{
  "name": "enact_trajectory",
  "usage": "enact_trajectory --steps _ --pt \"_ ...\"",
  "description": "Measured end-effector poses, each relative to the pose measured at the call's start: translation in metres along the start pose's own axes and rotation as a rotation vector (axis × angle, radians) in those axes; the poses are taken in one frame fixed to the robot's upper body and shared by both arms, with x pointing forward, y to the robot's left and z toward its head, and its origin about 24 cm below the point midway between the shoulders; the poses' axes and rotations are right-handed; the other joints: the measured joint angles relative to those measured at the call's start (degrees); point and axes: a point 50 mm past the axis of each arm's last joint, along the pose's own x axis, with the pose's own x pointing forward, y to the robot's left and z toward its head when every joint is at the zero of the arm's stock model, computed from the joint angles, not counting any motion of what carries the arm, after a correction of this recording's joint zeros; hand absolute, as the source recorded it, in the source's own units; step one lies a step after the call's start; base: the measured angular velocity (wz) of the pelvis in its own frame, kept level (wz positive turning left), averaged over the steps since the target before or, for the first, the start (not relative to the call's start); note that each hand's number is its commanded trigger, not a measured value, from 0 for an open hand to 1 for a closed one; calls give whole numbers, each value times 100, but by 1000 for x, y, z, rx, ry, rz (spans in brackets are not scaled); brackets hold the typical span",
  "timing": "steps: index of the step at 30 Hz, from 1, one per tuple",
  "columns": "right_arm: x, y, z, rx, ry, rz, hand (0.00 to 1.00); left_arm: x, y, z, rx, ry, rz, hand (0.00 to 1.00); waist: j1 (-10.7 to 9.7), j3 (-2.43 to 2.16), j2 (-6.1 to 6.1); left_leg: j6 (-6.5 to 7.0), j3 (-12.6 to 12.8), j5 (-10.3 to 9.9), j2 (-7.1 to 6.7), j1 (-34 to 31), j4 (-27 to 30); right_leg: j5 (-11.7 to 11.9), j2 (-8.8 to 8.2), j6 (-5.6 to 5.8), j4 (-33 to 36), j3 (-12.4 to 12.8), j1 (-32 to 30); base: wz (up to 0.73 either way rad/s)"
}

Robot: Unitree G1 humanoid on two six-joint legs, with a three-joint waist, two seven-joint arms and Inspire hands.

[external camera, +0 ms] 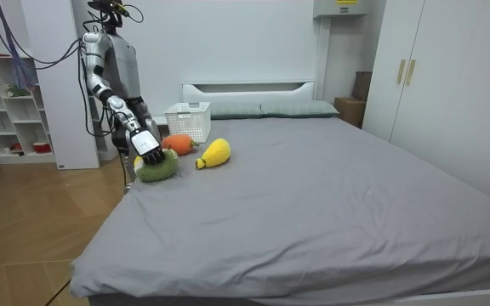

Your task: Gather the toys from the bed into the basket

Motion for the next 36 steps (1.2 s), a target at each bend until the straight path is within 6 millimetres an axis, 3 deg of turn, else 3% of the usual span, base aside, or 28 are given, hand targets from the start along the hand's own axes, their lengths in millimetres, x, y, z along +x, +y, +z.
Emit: enact_trajectory --steps 9,11,16,20,27,31,36 --pt "-8 -20 36 -1 -154 -116 100 0 -2 11 -18 -40 -9 0 -39 18 15 0 -5 0 -3 -4 -7 -5 -6 4 7 -7 -1 0" --pt "-13 -28 49 -1 -218 -154 100 0 -2 12 -16 -46 -14 0 -62 9 9 1 1 0 -2 -60 1 -4 -8 2 18 1 -65 0" --pt "-40 -56 91 46 -433 -271 100 -1 -3 12 -22 -56 -33 0 -188 28 -2 0 -5 2 -2 -42 -4 -2 -7 1 17 -3 -82 0" --pt "-55 -67 112 52 -539 -305 100 -1 -4 16 -24 -69 -34 0 -183 54 -32 1 -4 1 -2 -76 -6 -2 -6 2 39 7 -99 0" --pt "-76 -79 142 118 -703 -296 100 -1 -6 18 -29 -81 -37 0 -139 56 -13 3 8 2 0 -139 -5 -2 -8 1 105 23 -184 0" --pt "-81 -84 163 137 -770 -288 100 -1 -9 19 -16 -82 -47 0 -23 70 18 3 22 2 2 -168 -8 -2 -9 -1 139 10 -224 -2" --pt "-88 -84 188 112 -848 -267 100 -1 -11 18 -12 -84 -49 0 160 46 -27 0 22 9 5 -186 15 -1 -11 -4 146 -13 -257 1"
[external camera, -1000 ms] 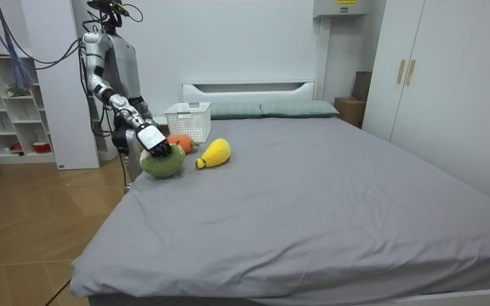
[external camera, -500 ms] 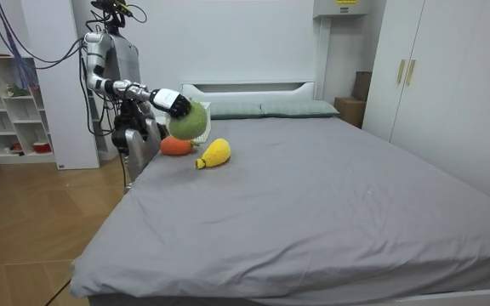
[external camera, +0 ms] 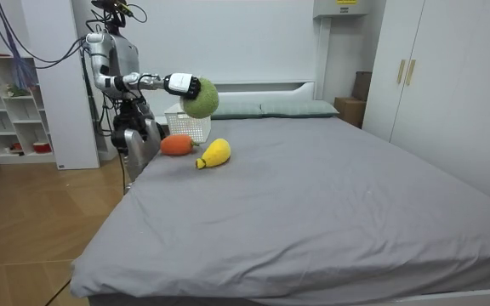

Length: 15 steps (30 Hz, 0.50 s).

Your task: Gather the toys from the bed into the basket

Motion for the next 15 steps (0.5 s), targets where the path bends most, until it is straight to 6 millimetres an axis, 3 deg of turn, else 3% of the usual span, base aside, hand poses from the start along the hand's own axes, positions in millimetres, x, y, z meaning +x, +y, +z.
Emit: enact_trajectory --steps 4,8,11,15 --pt "4 12 9 -1 -32 56 100 0 -1 -1 -1 3 -3 0 217 4 -67 3 -119 1 -9 2 29 0 -21 1 -33 -132 96 17" --pt "6 24 12 32 -45 121 100 -1 -5 3 -2 -13 -12 0 431 19 -52 7 -209 -3 -17 -38 75 1 -67 2 -27 -241 124 15" --pt "10 32 23 43 -83 176 100 -1 -8 7 10 -29 -21 0 476 39 -29 10 -317 -7 -32 -158 166 0 -81 2 -20 -314 103 18" --pt "14 40 36 68 -133 224 100 -1 -10 16 10 -56 -25 0 687 52 -35 2 -394 0 -42 -202 172 -2 -88 -1 -27 -396 89 9"
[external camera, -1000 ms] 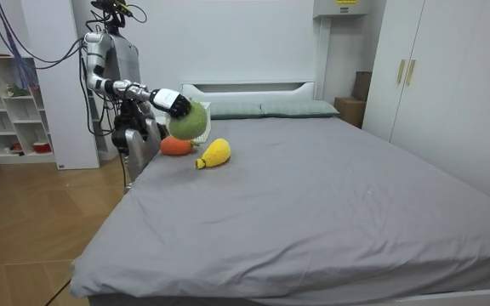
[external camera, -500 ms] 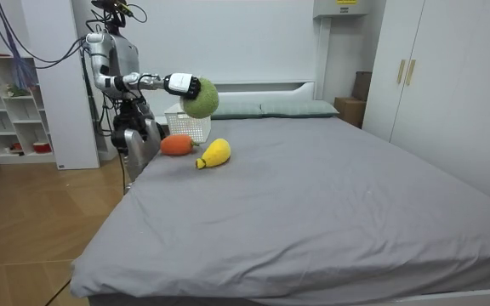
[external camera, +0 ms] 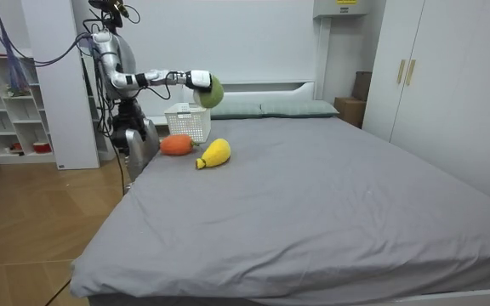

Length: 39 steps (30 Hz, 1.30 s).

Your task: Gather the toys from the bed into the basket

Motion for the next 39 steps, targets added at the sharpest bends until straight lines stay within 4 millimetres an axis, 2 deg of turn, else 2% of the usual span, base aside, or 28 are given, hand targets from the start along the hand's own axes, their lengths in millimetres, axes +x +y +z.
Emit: enact_trajectory --steps 4,8,11,13,14,17,19,22,23,24,25,28,31,39 --pt "8 13 14 -11 -51 66 100 0 0 2 -2 -9 3 0 213 -12 -91 1 -72 2 -18 -27 3 -3 13 3 -31 -95 15 7" --pt "16 29 30 -25 -99 134 100 1 1 12 -4 -36 6 0 425 3 -156 7 -176 8 -34 -69 11 -4 -9 5 -32 -317 16 14" --pt "22 47 44 -64 -144 204 100 2 0 18 -8 -50 -1 0 679 14 -150 14 -263 10 -61 -112 23 -4 -30 6 -46 -447 21 14" --pt "23 60 53 -93 -172 252 100 2 -3 28 -17 -70 -9 0 890 16 -166 16 -399 9 -90 -214 102 -1 -48 10 -95 -621 27 30" --pt "24 63 55 -96 -181 266 100 2 -3 31 -19 -76 -10 0 929 20 -161 16 -428 10 -96 -234 109 -1 -48 11 -107 -624 29 25" --pt "22 84 62 -107 -206 349 100 2 -4 31 -35 -72 -13 0 1234 26 -166 13 -524 12 -111 -278 143 -1 -55 12 -119 -664 45 16" --pt "22 91 61 -118 -200 389 100 2 -4 29 -37 -65 -12 0 1305 52 -165 16 -618 13 -141 -289 166 -11 -97 28 -120 -763 79 20" --pt "26 99 63 -131 -185 435 100 2 -4 28 -33 -57 -12 0 1378 64 -203 20 -737 36 -182 -366 203 -18 -104 37 -119 -891 71 23" --pt "26 100 64 -129 -186 439 81 3 -3 28 -34 -56 -9 0 1406 68 -220 18 -749 41 -184 -369 205 -18 -107 37 -118 -911 69 15" --pt "25 103 65 -124 -191 456 27 3 -1 28 -31 -52 -5 0 1479 68 -246 15 -753 44 -183 -376 205 -18 -102 37 -119 -915 66 5" --pt "25 107 67 -126 -197 473 0 3 0 28 -29 -51 -1 0 1517 66 -269 14 -760 45 -183 -378 206 -18 -100 37 -119 -911 71 0" --pt "23 119 72 -136 -217 522 0 4 1 31 -30 -52 2 0 1638 75 -304 14 -760 48 -183 -377 206 -18 -97 36 -118 -905 77 0" --pt "22 131 74 -121 -218 557 0 4 0 36 -29 -65 0 0 1675 71 -340 13 -770 52 -184 -374 206 -17 -94 36 -119 -906 87 0" --pt "24 134 64 -194 -176 554 0 3 -3 46 -23 -94 -8 0 1620 82 -338 10 -770 59 -184 -364 209 -16 -91 33 -118 -855 90 0"
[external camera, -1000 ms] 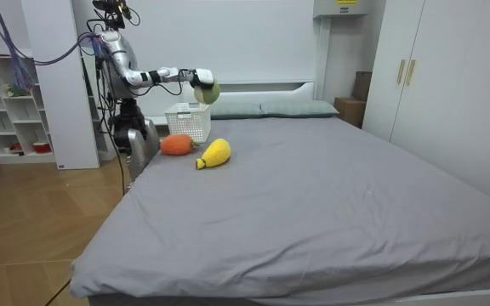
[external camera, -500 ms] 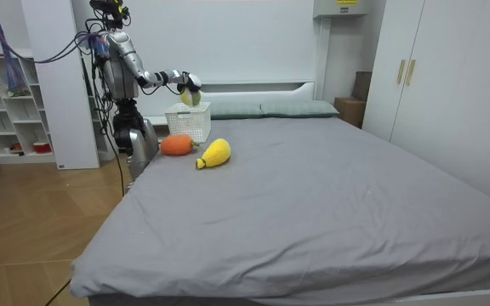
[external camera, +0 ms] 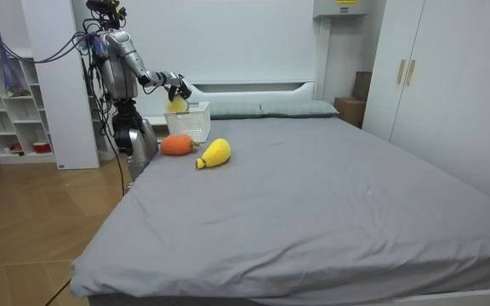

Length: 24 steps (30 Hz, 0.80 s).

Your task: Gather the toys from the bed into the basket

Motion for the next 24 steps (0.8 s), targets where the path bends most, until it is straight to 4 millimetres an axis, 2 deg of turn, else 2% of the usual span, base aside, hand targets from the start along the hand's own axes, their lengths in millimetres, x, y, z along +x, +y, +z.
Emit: enact_trajectory --steps 3,10,18,24 --pt "0 -1 -1 -13 6 -6 0 0 -3 3 24 -12 0 0 -66 18 26 0 1 0 0 -6 1 0 5 0 0 15 -6 0" --pt "-2 -3 -4 -33 20 -10 0 0 -3 4 49 -18 5 0 -291 14 40 -1 32 0 9 -12 -10 0 11 0 2 88 -34 -3" --pt "-7 -14 -12 -131 77 -57 0 1 2 2 33 -6 16 0 -318 1 114 3 103 2 14 -7 -18 1 12 -1 2 132 -62 -4" --pt "-15 -29 -23 -149 118 -115 0 0 2 -3 27 14 31 0 -319 -16 103 4 131 3 18 -2 -25 1 11 -1 3 162 -72 0"
